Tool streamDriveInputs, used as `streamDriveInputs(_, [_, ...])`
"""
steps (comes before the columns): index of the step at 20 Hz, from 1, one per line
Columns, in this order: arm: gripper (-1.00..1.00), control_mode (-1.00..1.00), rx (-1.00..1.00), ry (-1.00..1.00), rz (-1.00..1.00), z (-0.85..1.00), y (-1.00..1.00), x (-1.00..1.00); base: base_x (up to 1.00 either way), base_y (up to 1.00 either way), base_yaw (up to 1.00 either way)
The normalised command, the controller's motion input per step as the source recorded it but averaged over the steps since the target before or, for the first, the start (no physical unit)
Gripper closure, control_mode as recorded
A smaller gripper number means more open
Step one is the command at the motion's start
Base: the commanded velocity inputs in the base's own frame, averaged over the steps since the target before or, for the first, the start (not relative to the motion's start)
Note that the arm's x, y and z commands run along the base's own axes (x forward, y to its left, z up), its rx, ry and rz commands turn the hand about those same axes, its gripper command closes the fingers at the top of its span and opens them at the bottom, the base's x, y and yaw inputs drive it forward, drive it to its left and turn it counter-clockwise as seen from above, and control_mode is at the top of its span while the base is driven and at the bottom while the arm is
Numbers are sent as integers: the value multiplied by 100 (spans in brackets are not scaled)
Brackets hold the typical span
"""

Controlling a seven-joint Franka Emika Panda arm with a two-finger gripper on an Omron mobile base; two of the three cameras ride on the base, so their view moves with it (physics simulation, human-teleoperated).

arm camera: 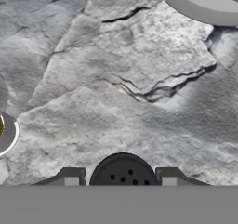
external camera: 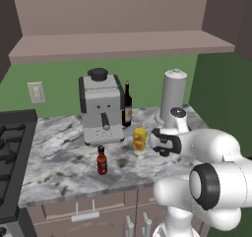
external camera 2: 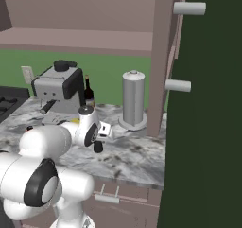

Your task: There are various items on the counter. Only move the condiments/shakers into the cabinet.

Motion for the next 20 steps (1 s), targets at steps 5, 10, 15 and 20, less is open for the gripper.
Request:
streamDriveInputs(5, [100,-100,0,-6,-1,27,0,-4,0,0,0])
streamDriveInputs(10, [100,-100,0,-11,-5,100,0,-30,0,0,0])
streamDriveInputs(15, [100,-100,0,-9,0,100,-1,-9,0,0,0])
streamDriveInputs(20, [100,-100,0,-17,0,100,-2,0,0,0,0])
